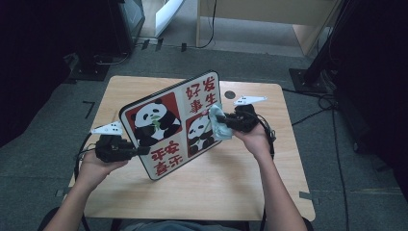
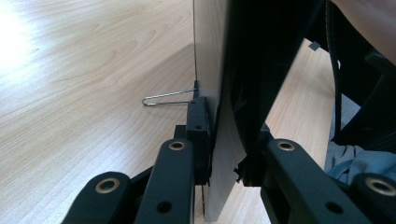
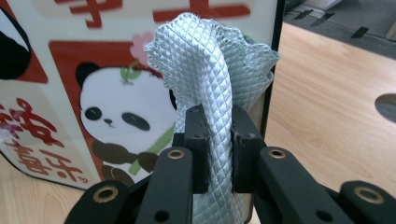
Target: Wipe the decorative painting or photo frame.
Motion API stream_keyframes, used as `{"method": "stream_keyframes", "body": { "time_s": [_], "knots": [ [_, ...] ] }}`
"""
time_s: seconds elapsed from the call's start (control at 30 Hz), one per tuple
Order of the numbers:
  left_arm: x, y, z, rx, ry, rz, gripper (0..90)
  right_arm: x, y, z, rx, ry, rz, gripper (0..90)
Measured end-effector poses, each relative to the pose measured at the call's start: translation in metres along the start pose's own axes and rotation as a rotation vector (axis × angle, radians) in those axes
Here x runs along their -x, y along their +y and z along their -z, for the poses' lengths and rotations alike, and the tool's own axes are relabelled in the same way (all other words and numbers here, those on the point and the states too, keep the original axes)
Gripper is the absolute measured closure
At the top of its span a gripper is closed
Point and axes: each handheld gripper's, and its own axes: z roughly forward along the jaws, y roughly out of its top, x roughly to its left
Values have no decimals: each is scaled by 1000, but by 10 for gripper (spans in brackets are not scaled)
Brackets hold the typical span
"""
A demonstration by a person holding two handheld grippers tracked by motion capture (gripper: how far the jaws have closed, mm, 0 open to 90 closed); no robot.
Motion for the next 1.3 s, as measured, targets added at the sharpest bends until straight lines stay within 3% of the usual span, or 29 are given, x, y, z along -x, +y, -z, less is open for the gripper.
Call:
{"method": "stream_keyframes", "body": {
  "time_s": [0.33, 0.5, 0.73, 1.13, 1.3],
  "knots": [
    [-1, 0, 0, -3, -10, -3, 785, 1, -18, -6, -23, -15, -11, 806],
    [-2, 0, 0, -2, -16, -8, 781, 3, -34, -11, -33, -11, -47, 805],
    [-2, 0, 0, -1, -21, -5, 780, 3, -44, -16, -47, -19, -60, 805],
    [-2, 0, 0, -3, -26, -5, 775, 5, -66, -28, -110, -37, -56, 805],
    [-2, 0, 0, -1, -35, 1, 771, 7, -74, -32, -143, -40, -77, 805]
  ]
}}
